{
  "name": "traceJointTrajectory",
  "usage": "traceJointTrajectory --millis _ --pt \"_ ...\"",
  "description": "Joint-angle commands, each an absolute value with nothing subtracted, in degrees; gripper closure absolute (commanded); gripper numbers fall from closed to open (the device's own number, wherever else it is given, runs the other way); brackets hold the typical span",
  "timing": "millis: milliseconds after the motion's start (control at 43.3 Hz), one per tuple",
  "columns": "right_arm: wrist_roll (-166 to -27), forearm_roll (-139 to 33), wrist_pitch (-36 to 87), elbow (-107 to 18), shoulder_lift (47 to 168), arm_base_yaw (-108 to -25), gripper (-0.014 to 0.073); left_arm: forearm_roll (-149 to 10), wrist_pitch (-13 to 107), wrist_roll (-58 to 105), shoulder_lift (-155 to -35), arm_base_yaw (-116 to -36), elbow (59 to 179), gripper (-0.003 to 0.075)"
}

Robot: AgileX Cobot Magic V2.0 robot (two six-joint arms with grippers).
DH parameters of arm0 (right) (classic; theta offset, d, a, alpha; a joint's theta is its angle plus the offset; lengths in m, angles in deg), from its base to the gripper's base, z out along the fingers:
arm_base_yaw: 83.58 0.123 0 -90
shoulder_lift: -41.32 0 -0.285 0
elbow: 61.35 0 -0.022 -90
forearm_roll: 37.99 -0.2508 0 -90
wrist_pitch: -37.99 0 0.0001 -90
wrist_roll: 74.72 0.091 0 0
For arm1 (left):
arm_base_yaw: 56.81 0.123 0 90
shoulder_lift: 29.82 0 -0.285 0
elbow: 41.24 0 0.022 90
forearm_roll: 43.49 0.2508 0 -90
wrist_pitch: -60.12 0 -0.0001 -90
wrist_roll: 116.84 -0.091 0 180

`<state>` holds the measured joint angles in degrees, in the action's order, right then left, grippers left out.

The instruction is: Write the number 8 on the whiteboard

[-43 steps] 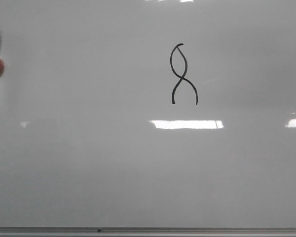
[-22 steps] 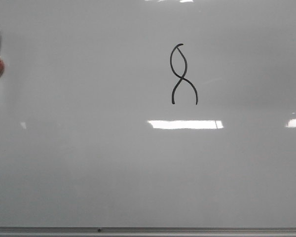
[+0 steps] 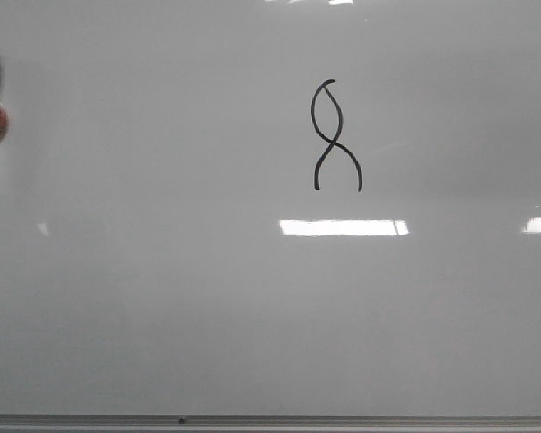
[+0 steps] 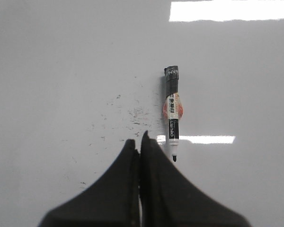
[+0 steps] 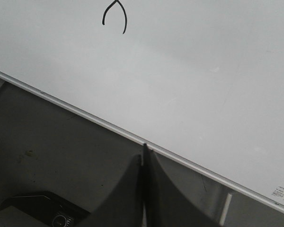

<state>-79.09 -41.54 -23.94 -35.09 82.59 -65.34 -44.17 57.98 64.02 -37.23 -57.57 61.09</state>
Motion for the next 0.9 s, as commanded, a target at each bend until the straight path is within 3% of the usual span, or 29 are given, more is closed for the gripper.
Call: traceJointTrajectory --millis 0,462,878 --pt "-79.4 -41.2 -20.3 -36.2 82.9 -65.8 0.0702 -44.7 63.3 64.1 -36.5 -57.6 60.4 0.0741" --pt "-79.4 -41.1 -18.6 -33.9 80.2 -68.2 0.0702 -44.7 63.3 64.1 -36.5 -57.6 60.4 0.0741" --pt "-79.4 -41.1 14.4 -6.6 58.6 -85.8 0.0702 -44.7 63.3 64.1 -36.5 -57.6 60.4 0.0741"
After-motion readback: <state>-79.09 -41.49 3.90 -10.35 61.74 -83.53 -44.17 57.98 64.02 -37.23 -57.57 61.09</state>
